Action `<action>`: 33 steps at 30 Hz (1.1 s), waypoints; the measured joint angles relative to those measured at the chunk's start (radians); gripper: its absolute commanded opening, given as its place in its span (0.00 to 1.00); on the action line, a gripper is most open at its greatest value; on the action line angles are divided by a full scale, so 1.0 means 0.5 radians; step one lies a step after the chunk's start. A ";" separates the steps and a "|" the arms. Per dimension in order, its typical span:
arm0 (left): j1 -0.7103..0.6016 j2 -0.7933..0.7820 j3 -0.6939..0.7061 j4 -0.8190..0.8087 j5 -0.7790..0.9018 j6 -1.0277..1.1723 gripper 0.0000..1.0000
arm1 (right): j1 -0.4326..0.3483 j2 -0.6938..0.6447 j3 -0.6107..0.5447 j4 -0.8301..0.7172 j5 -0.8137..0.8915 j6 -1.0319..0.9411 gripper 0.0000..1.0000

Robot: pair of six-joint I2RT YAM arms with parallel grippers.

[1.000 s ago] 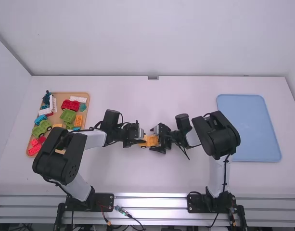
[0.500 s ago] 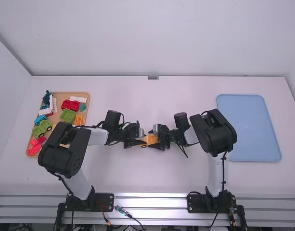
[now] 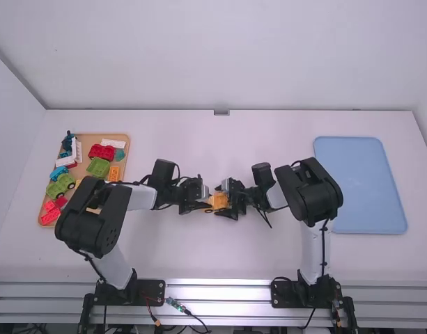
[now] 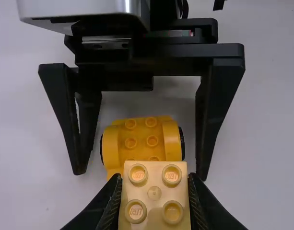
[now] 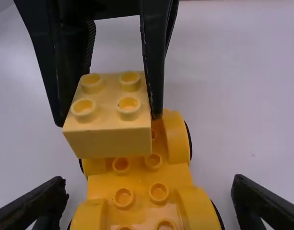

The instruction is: Assemble lego blocks to make yellow taxi

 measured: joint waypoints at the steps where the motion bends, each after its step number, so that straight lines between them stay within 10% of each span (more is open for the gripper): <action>1: 0.000 -0.001 0.000 0.000 0.000 0.000 0.02 | 0.000 0.000 0.000 0.002 -0.001 -0.003 0.92; 14: 0.000 0.000 0.000 0.001 0.000 0.000 0.02 | 0.120 -0.001 0.068 -0.187 0.063 -0.081 0.60; 33: 0.000 -0.001 0.000 -0.008 -0.083 0.023 0.02 | 0.111 0.000 0.068 -0.163 0.084 -0.004 0.56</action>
